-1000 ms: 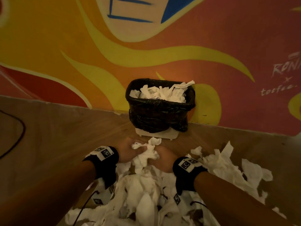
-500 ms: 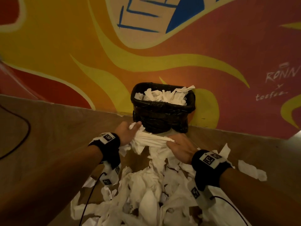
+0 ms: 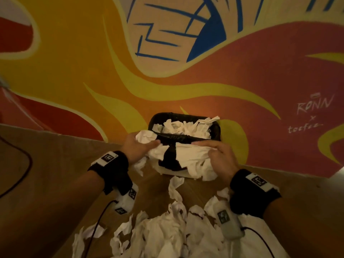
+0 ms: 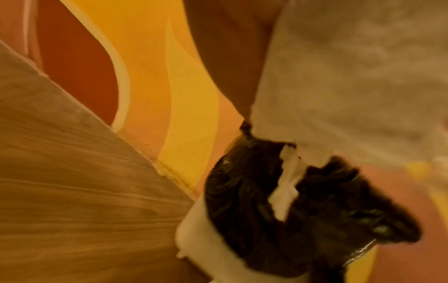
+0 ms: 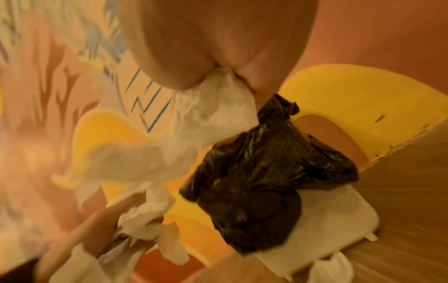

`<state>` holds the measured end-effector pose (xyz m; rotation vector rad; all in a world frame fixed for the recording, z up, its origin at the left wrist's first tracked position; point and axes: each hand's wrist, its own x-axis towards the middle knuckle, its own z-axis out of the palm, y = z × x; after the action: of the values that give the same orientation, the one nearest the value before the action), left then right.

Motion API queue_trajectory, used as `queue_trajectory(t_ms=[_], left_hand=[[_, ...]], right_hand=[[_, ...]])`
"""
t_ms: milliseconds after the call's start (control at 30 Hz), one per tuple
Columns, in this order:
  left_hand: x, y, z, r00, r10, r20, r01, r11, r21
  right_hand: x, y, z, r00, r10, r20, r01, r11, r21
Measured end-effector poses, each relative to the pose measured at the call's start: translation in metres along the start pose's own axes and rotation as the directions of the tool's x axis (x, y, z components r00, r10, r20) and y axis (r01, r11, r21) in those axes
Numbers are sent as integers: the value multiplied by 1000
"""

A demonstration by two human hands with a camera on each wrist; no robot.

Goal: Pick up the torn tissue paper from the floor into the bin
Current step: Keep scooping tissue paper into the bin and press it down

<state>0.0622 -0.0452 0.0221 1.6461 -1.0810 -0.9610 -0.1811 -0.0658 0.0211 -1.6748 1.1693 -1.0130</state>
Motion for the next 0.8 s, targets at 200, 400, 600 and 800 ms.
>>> queue_trajectory(t_ms=[200,400,600,800], left_hand=[[41,37,3,975,155,-159,-193,948,-253],[54,60,28,892,293,-344,-331,942,-55],[69,53,58,921,293,-257,-278,956,94],[85,31,64,973,203,108,-226,759,611]], right_hand=[[43,-27,-14,974,169,-151,-111,936,335],[77,-25,-22,966,187,-179,-172,980,96],[80,6,-18,997,2,-73,-39,859,-510],[98,19,-15,999,-2,35,29,575,-818]])
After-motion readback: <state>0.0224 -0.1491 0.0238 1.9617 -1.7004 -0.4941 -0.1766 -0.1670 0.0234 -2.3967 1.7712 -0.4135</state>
